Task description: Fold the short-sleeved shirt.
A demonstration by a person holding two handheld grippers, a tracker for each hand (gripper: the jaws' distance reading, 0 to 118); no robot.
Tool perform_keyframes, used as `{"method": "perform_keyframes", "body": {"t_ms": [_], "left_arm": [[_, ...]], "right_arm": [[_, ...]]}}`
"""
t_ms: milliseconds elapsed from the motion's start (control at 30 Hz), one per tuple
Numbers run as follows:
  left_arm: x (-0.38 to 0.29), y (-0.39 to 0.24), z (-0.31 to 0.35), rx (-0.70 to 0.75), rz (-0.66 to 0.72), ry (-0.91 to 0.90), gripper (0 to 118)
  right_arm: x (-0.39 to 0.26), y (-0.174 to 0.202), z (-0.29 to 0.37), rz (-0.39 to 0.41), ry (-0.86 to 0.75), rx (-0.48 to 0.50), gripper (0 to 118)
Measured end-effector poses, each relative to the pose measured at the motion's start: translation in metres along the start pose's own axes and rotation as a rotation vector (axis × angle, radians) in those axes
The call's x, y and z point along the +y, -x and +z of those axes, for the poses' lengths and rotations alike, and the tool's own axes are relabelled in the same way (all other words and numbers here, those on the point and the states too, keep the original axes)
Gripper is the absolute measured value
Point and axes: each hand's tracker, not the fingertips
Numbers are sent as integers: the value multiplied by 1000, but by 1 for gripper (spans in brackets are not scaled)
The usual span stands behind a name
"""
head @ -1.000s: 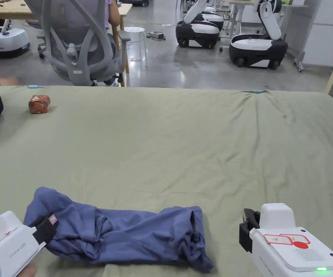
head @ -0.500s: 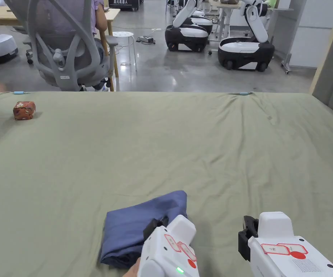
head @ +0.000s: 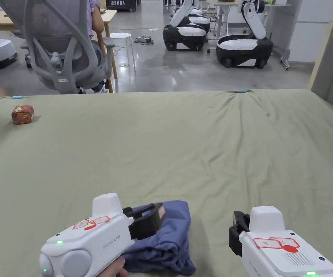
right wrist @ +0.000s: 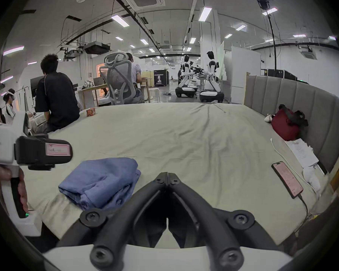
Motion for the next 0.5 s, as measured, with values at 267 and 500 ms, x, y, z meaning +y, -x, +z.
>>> {"method": "perform_keyframes", "body": {"t_ms": [267, 500], "left_arm": [[-59, -27, -44, -115, 56, 173, 0], [-81, -26, -70, -64, 50, 207, 0]], "right_arm": [[-4, 2, -3, -3, 32, 19, 0], [-8, 4, -7, -8, 74, 52, 0]]}}
